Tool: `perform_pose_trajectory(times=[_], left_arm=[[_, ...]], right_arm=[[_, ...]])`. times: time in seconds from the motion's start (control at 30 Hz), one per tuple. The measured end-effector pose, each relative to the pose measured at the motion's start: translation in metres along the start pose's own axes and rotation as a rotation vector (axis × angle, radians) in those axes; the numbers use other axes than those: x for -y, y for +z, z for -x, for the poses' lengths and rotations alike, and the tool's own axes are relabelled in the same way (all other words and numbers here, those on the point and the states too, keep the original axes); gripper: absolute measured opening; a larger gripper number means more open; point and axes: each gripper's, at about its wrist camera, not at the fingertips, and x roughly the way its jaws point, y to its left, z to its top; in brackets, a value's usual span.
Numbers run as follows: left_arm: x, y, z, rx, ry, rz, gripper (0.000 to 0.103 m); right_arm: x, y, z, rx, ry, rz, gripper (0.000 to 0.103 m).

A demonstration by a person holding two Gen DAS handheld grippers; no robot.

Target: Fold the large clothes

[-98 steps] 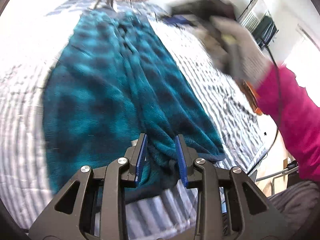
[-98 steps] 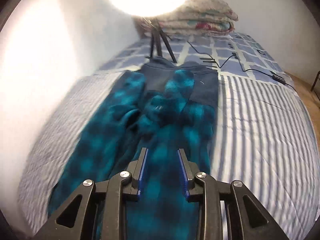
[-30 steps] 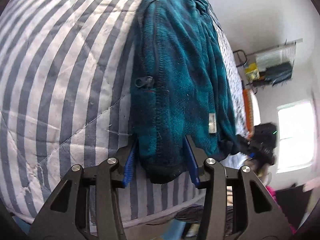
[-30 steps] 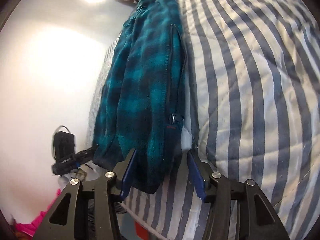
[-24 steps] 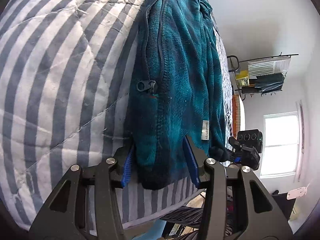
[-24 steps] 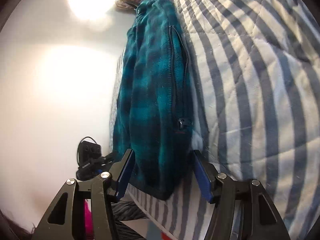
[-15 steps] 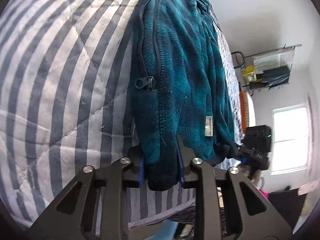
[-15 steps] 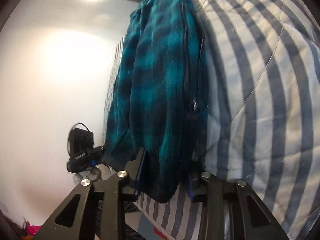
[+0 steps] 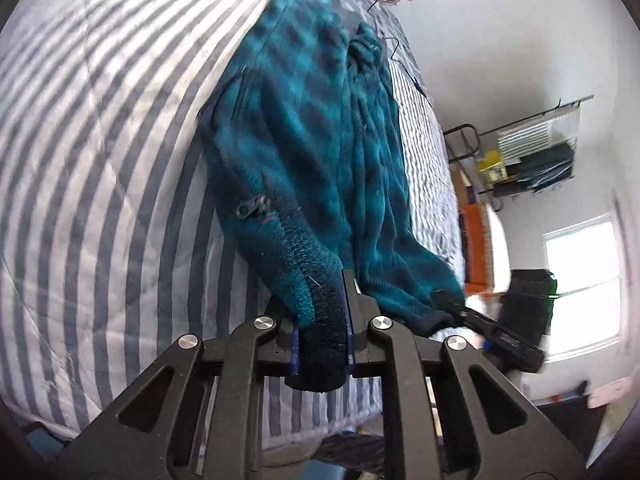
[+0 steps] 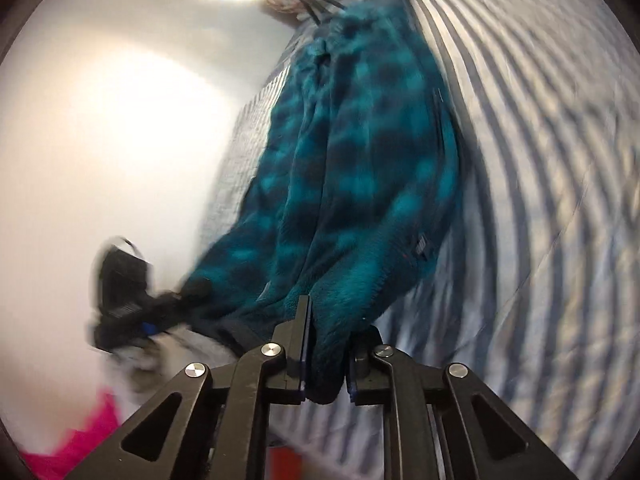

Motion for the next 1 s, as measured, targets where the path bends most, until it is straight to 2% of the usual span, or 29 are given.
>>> perform_pose_trajectory(times=[0.13, 0.33, 0.43, 0.7, 0.8, 1.0], left_arm=[[0.030, 0.016, 0.004, 0.048, 0.048, -0.102, 0.014], [0.037, 0.051, 0.010, 0.089, 0.038, -0.074, 0.013], [0.032, 0.066, 0.009, 0.103, 0.041, -0.052, 0.013], [0.027, 0.114, -0.029, 0.116, 0.103, -0.012, 0.013], [0.023, 0.126, -0.047, 0.112, 0.139, -0.004, 0.013], [0.008, 0.140, -0.079, 0.087, 0.183, 0.008, 0.013]], right_arm=[[-0.029, 0.023, 0.010, 0.042, -0.058, 0.117, 0.012], [-0.026, 0.067, 0.012, 0.085, -0.057, 0.060, 0.011], [-0.013, 0.084, 0.014, 0.106, -0.041, -0.008, 0.010], [0.003, 0.125, -0.011, 0.120, -0.102, -0.067, 0.010], [0.011, 0.139, -0.027, 0.115, -0.143, -0.076, 0.010], [0.032, 0.154, -0.058, 0.081, -0.157, -0.090, 0.010]])
